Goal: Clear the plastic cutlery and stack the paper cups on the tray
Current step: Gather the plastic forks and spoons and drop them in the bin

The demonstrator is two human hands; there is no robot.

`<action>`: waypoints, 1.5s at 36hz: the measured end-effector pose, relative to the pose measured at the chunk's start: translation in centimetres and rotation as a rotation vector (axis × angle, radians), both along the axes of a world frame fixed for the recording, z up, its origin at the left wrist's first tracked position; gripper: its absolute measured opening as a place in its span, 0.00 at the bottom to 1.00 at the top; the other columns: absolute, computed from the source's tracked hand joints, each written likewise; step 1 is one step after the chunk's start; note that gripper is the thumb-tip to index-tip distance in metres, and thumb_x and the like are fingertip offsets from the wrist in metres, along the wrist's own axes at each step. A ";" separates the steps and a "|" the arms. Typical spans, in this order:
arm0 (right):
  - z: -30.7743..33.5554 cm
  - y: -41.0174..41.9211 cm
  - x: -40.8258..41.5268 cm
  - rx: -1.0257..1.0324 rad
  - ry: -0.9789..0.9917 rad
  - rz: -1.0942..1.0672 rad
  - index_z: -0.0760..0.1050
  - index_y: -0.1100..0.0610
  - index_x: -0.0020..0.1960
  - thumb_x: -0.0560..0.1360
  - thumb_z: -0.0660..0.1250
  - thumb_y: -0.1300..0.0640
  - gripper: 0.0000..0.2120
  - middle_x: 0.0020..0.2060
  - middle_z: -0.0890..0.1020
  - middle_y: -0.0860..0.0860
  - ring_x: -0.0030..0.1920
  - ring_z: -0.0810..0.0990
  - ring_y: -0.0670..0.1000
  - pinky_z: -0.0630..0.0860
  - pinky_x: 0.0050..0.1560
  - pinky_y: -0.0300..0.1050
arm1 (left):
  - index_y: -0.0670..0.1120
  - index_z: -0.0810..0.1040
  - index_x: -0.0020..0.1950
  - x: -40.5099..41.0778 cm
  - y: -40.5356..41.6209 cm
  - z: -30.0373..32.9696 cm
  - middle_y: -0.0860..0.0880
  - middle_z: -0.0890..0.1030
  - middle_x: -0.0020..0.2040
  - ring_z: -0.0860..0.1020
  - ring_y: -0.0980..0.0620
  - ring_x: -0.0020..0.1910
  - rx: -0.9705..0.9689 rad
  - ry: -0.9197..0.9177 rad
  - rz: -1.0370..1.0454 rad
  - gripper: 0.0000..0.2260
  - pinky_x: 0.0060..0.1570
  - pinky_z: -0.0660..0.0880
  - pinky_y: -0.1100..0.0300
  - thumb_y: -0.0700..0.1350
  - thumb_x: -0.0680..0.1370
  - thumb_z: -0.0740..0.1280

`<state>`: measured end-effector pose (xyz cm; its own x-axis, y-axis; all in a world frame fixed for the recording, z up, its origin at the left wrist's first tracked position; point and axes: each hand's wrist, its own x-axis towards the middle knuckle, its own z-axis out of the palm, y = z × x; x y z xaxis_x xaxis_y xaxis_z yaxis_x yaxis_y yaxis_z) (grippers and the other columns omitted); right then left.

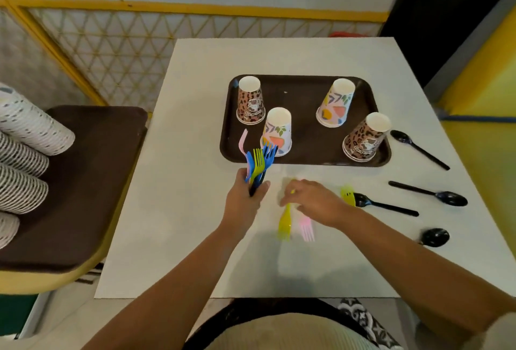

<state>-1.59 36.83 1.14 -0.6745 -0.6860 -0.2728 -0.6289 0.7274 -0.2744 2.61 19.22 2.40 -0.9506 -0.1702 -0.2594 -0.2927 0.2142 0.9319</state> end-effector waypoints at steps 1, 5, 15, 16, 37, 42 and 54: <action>-0.2 0.0 0.1 0.036 0.016 0.016 0.74 0.49 0.63 0.73 0.63 0.66 0.21 0.63 0.71 0.51 0.63 0.70 0.54 0.62 0.61 0.42 | 0.48 0.69 0.53 -0.2 0.0 0.0 0.52 0.70 0.33 0.67 0.55 0.29 -0.034 -0.004 -0.015 0.08 0.31 0.66 0.63 0.47 0.77 0.66; -0.5 -0.5 0.2 0.012 0.067 0.025 0.78 0.53 0.56 0.74 0.63 0.63 0.13 0.58 0.76 0.53 0.58 0.74 0.55 0.64 0.60 0.43 | 0.45 0.72 0.50 -0.7 -0.1 -0.2 0.52 0.69 0.32 0.67 0.54 0.29 -0.106 -0.001 -0.046 0.09 0.32 0.66 0.61 0.49 0.76 0.67; 0.0 -0.9 -0.6 -0.063 0.513 0.049 0.79 0.47 0.38 0.65 0.55 0.63 0.16 0.32 0.75 0.46 0.42 0.75 0.48 0.71 0.63 0.56 | 0.46 0.72 0.45 -1.5 -1.2 -0.5 0.49 0.72 0.34 0.69 0.52 0.31 -0.135 -0.020 -0.032 0.07 0.36 0.69 0.55 0.48 0.77 0.66; 0.0 -0.6 -0.8 -0.060 0.535 0.025 0.79 0.48 0.38 0.63 0.58 0.64 0.16 0.32 0.75 0.47 0.41 0.76 0.49 0.73 0.60 0.52 | 0.47 0.71 0.44 -1.5 -1.3 -0.4 0.49 0.72 0.34 0.69 0.51 0.31 -0.130 -0.020 -0.035 0.07 0.36 0.69 0.55 0.48 0.77 0.66; -2.6 2.5 3.3 -0.011 0.338 -0.242 0.81 0.48 0.47 0.61 0.76 0.50 0.15 0.41 0.83 0.46 0.38 0.83 0.49 0.77 0.35 0.40 | 0.45 0.73 0.42 -1.9 0.3 0.1 0.54 0.76 0.31 0.73 0.57 0.31 -0.278 0.117 -0.191 0.07 0.33 0.67 0.70 0.46 0.78 0.64; -2.5 1.6 4.6 -0.178 0.197 -0.597 0.75 0.57 0.62 0.77 0.50 0.47 0.24 0.52 0.81 0.55 0.54 0.79 0.57 0.74 0.52 0.49 | 0.44 0.72 0.39 -2.7 0.6 0.2 0.53 0.74 0.29 0.71 0.56 0.28 -0.226 0.145 -0.131 0.09 0.32 0.65 0.62 0.45 0.79 0.63; 0.5 -0.5 6.2 -0.937 -0.262 -1.306 0.70 0.62 0.48 0.81 0.55 0.55 0.11 0.28 0.72 0.50 0.31 0.71 0.48 0.69 0.37 0.39 | 0.51 0.70 0.37 -2.5 5.6 -0.8 0.52 0.71 0.29 0.69 0.50 0.31 -0.006 0.010 -0.274 0.11 0.38 0.68 0.54 0.50 0.76 0.67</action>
